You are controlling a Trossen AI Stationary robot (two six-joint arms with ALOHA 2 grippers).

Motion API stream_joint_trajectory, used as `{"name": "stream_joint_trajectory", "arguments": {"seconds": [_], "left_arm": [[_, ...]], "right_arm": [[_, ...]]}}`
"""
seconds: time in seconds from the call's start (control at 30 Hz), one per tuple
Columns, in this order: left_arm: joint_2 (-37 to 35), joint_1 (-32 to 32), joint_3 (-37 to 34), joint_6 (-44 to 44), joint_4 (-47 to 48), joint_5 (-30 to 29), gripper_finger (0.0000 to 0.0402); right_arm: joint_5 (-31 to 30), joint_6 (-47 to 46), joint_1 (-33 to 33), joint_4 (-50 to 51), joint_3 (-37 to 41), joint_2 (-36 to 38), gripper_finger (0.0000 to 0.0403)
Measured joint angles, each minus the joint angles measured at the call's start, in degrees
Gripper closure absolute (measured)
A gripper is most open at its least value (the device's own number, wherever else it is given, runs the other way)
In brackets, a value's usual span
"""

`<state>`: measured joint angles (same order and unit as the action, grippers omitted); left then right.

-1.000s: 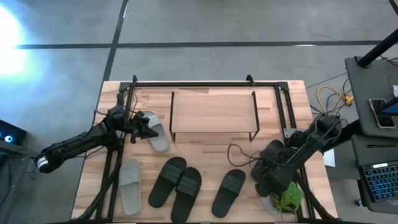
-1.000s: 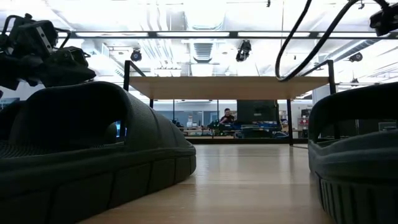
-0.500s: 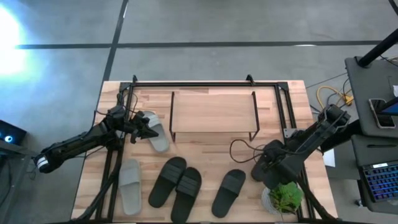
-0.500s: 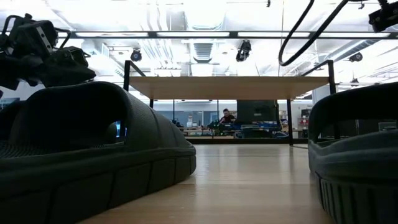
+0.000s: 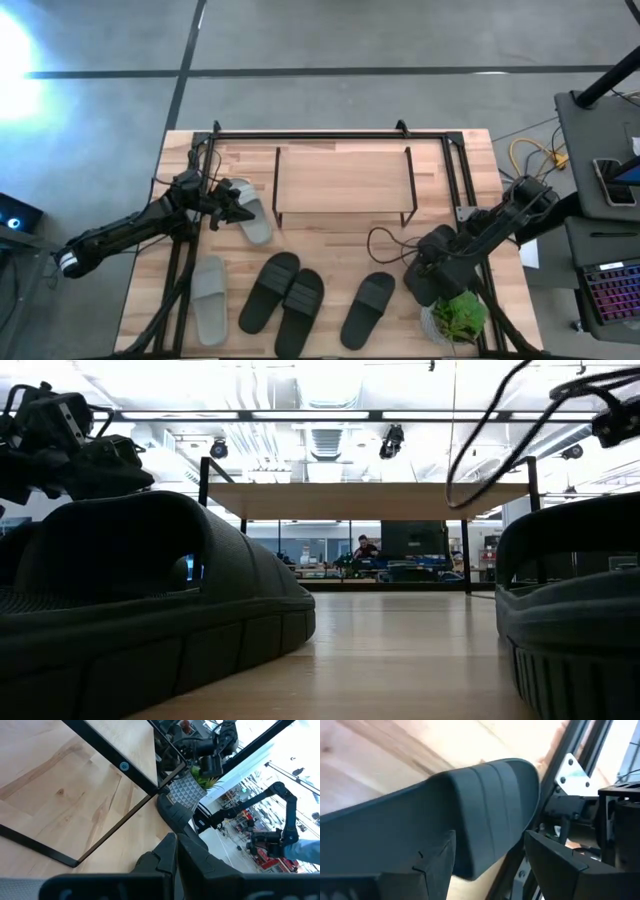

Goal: Pick and place slides into the shelf
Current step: Put the black slipper under the shelf

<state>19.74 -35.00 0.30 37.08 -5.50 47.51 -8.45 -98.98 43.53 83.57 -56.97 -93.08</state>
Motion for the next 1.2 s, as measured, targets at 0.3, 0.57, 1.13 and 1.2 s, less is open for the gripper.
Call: {"name": "stream_joint_trajectory", "arguments": {"seconds": [0.3, 0.57, 1.13, 1.2], "left_arm": [[0.0, 0.0, 0.0, 0.0, 0.0, 0.0, 0.0402], [0.0, 0.0, 0.0, 0.0, 0.0, 0.0, 0.0402], [0.0, 0.0, 0.0, 0.0, 0.0, 0.0, 0.0402], [0.0, 0.0, 0.0, 0.0, 0.0, 0.0, 0.0402]], "right_arm": [[-0.6, 1.7, -0.1, 2.0, 5.7, -0.1, 0.0172], [-0.6, 1.7, -0.4, 6.7, 5.9, -0.1, 0.0172], [-8.1, 0.4, -0.7, -1.4, 12.7, -0.1, 0.0352], [-8.6, 1.3, -0.7, -2.2, 13.9, -0.1, 0.0379]]}}
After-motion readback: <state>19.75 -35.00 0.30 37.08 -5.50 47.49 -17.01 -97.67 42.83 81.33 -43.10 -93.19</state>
